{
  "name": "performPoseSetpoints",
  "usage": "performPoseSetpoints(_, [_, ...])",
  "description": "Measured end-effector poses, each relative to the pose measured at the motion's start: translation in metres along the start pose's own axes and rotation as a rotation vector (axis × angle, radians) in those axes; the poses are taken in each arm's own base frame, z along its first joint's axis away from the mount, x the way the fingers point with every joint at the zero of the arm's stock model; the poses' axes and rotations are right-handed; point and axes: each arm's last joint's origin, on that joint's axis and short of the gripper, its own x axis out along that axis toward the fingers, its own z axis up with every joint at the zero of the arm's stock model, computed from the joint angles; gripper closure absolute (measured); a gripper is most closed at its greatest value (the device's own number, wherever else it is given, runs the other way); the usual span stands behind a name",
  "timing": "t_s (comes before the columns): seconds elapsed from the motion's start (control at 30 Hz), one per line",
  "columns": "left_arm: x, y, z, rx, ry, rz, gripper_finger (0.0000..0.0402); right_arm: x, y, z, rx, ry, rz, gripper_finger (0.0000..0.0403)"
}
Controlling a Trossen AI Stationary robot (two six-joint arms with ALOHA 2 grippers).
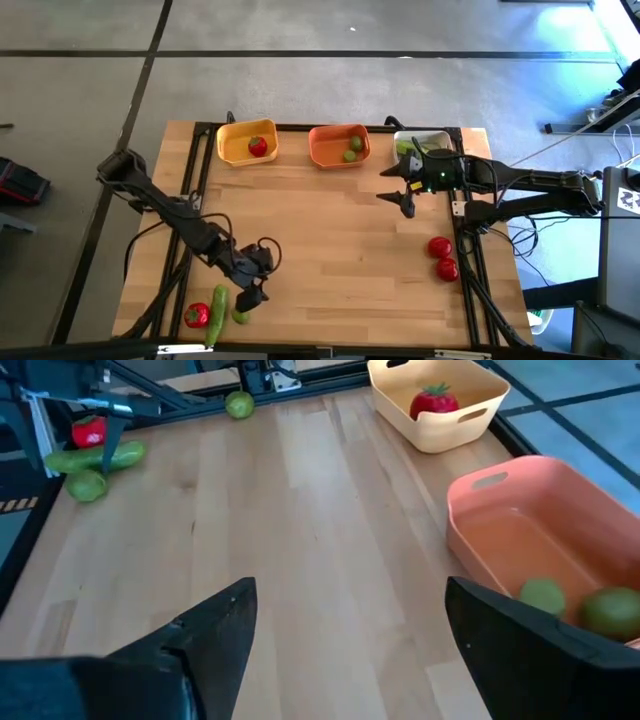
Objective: Sort produce into baskets
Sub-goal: Put the bottom lime into the orange bin
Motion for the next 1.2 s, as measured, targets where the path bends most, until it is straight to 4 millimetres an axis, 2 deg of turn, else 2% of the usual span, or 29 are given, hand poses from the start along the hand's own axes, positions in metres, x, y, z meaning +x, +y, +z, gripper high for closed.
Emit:
performPoseSetpoints(0.47, [0.017, -0.022, -0.029, 0.020, 0.050, -0.054, 0.0126, 0.000, 0.000, -0.001, 0.057, 0.008, 0.000, 0.0093])
performPoseSetpoints(0.63, [0.025, -0.024, -0.039, 0.051, 0.083, -0.035, 0.0129, 0.000, 0.000, -0.001, 0.057, 0.014, -0.001, 0.0093])
performPoseSetpoints(0.8, [0.029, -0.023, -0.041, 0.100, 0.093, -0.021, 0.0129, 0.000, 0.000, -0.003, 0.057, 0.032, -0.004, 0.0093])
performPoseSetpoints(1.0, [0.029, -0.025, -0.048, 0.117, 0.118, -0.021, 0.0129, 0.000, 0.000, -0.004, 0.057, 0.039, -0.004, 0.0093])
performPoseSetpoints(1.2, [0.037, -0.023, -0.061, 0.129, 0.169, 0.033, 0.0129, 0.000, -0.001, -0.006, 0.055, 0.056, -0.035, 0.0093])
